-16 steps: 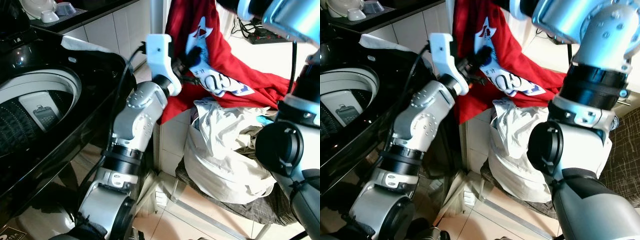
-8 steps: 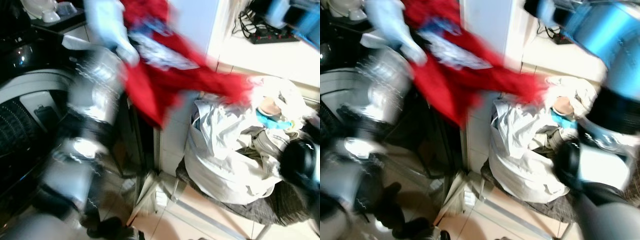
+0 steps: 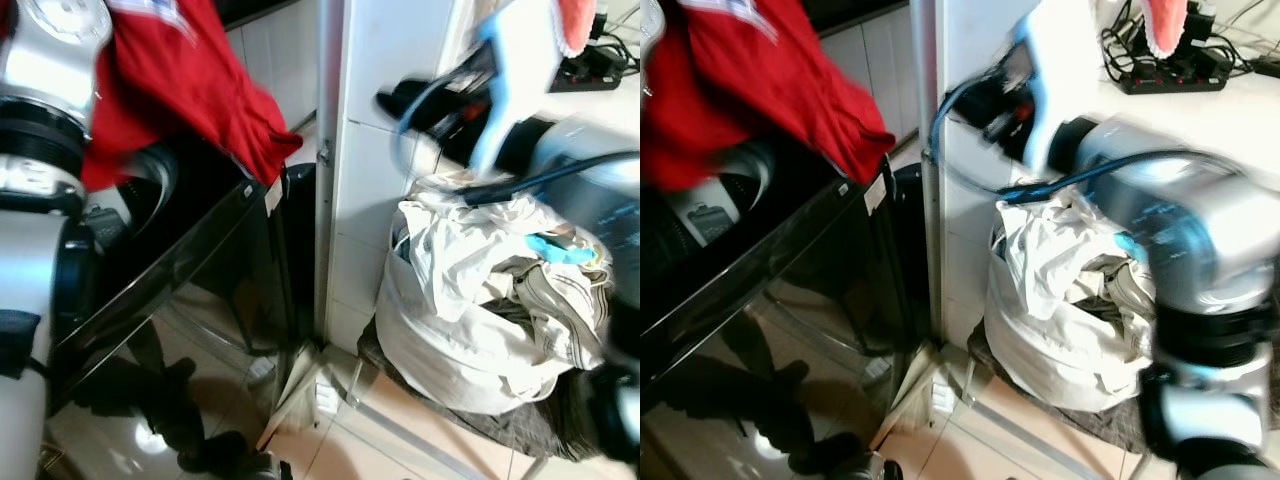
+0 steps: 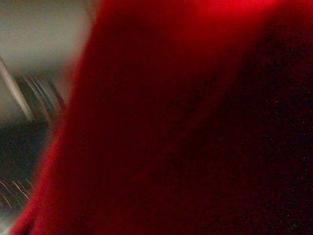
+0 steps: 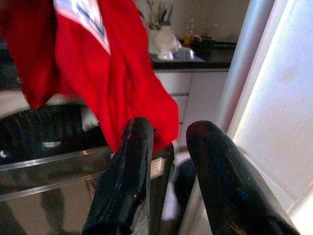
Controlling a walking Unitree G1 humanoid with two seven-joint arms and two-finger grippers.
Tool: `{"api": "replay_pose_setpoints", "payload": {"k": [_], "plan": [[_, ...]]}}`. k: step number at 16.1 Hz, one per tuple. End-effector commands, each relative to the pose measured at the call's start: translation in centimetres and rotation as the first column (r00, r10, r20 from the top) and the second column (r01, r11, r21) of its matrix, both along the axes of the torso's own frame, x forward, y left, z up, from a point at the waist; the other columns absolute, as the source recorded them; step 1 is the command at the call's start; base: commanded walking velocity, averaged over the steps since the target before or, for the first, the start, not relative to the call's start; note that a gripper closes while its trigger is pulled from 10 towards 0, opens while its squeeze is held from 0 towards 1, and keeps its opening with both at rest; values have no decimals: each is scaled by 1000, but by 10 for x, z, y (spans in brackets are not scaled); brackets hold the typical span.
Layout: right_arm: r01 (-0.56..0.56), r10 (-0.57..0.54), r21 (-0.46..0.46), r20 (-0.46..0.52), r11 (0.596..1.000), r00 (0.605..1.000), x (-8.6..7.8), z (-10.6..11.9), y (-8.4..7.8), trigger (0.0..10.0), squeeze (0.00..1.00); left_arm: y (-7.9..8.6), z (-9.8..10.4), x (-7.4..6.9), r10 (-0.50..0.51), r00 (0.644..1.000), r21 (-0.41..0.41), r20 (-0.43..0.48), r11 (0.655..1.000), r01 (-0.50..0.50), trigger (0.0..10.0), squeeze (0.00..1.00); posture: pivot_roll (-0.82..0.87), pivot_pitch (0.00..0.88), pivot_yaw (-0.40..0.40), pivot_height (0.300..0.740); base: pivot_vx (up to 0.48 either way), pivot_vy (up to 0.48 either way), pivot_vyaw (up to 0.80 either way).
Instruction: Clothes washing
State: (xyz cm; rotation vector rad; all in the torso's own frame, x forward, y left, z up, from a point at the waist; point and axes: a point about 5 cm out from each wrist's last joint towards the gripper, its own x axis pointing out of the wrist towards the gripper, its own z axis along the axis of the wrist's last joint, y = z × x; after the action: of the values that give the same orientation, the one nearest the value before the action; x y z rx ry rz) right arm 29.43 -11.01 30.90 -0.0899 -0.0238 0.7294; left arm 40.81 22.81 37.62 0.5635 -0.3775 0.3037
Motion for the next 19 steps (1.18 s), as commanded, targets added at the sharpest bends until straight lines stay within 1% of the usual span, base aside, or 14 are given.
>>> {"api": "replay_pose_setpoints", "payload": {"k": [1,2,3,4,5,6,7,8,9,10,11,12,15,19], "plan": [[-9,9,-12,1,1000,1000,-4,-3,6,10000,0,5,-36,8,-8,989,-98,-149,995,-6,10000,0,-35,0,37,740,0,0,0],[-26,26,-3,-38,1000,999,-6,-15,15,10000,0,4,-71,12,-30,962,-191,-271,981,-23,10000,0,-35,0,37,740,0,0,0],[-45,44,-11,-81,999,996,-11,-31,25,10000,0,7,-106,11,12,923,-186,-386,978,-91,10000,0,-35,0,30,740,0,0,0],[-60,57,-25,-109,998,992,-16,-45,34,10000,0,16,-135,5,122,870,-84,-477,979,-184,10000,0,-46,0,36,740,0,0,0],[-64,60,-36,-121,997,991,-19,-51,36,10000,0,22,-147,2,181,840,-30,-511,973,-227,10000,0,-54,0,41,740,0,0,0],[-72,67,-36,-132,997,989,-22,-52,37,10000,0,25,-153,0,193,822,-30,-536,969,-247,10000,0,-61,0,44,740,0,0,0],[-81,76,-35,-137,996,988,-24,-52,37,10000,0,27,-157,-2,194,810,-38,-554,965,-258,10000,0,-61,0,44,740,0,0,0],[-95,90,-29,-141,995,986,-27,-52,38,10000,0,28,-163,-3,171,795,-86,-581,959,-269,10000,0,-61,0,43,740,0,0,0],[-104,100,-25,-138,994,985,-29,-51,39,10000,0,29,-166,-4,144,792,-132,-593,953,-272,10000,1000,-61,0,43,740,0,0,0],[-110,107,-23,-130,994,986,-31,-51,40,10000,0,30,-166,-4,139,790,-144,-597,950,-276,10000,1000,-58,0,40,740,0,0,0],[-113,110,-21,-126,993,986,-32,-50,41,10000,0,32,-165,-5,133,796,-175,-591,942,-287,10000,1000,-55,0,37,740,0,0,0],[-118,114,-22,-127,993,985,-32,-50,41,10000,0,32,-164,-5,128,795,-184,-592,940,-288,10000,1000,-53,0,35,740,0,0,0],[-120,115,-24,-129,993,985,-31,-49,41,10000,0,34,-163,-5,118,794,-200,-597,936,-289,10000,1000,-49,0,31,740,0,0,0],[-120,114,-30,-142,992,983,-30,-48,39,10000,0,36,-161,-5,122,795,-201,-595,934,-294,10000,1000,-51,0,30,740,0,0,0]]}}
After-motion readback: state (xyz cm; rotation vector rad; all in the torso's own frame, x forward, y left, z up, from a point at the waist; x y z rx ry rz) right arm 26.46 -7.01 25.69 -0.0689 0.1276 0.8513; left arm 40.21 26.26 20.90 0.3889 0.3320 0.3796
